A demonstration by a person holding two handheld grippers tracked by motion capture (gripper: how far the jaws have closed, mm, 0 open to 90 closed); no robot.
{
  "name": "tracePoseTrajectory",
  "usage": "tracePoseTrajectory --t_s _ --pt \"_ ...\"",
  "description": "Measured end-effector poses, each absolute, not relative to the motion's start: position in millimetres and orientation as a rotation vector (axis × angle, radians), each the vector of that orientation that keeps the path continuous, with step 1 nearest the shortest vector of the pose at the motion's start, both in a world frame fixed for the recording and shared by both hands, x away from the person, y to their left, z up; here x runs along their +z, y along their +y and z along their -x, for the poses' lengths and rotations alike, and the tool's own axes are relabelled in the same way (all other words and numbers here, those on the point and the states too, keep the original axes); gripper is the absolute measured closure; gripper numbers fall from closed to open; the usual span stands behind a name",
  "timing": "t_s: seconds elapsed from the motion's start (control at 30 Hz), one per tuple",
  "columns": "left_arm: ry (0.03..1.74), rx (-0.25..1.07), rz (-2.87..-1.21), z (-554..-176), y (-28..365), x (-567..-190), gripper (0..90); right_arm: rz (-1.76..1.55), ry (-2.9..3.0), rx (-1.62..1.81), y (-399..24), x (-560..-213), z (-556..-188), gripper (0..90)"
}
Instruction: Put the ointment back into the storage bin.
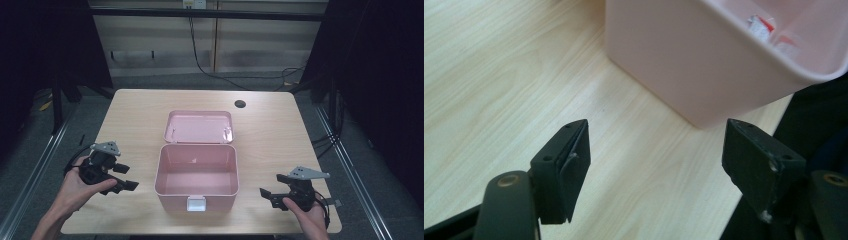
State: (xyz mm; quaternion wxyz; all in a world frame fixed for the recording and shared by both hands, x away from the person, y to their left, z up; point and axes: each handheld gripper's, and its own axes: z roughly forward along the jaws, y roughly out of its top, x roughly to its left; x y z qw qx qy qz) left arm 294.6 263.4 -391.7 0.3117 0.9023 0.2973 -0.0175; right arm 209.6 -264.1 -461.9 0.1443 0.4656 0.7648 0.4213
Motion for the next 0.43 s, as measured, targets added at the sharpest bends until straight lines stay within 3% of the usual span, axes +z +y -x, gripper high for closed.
tracePoseTrajectory --t_s 0.43 --pt "0.847 0.008 -2.38 -285 272 -437 27.4 -1.353 2.245 1.163 -262 -466 -211 15.6"
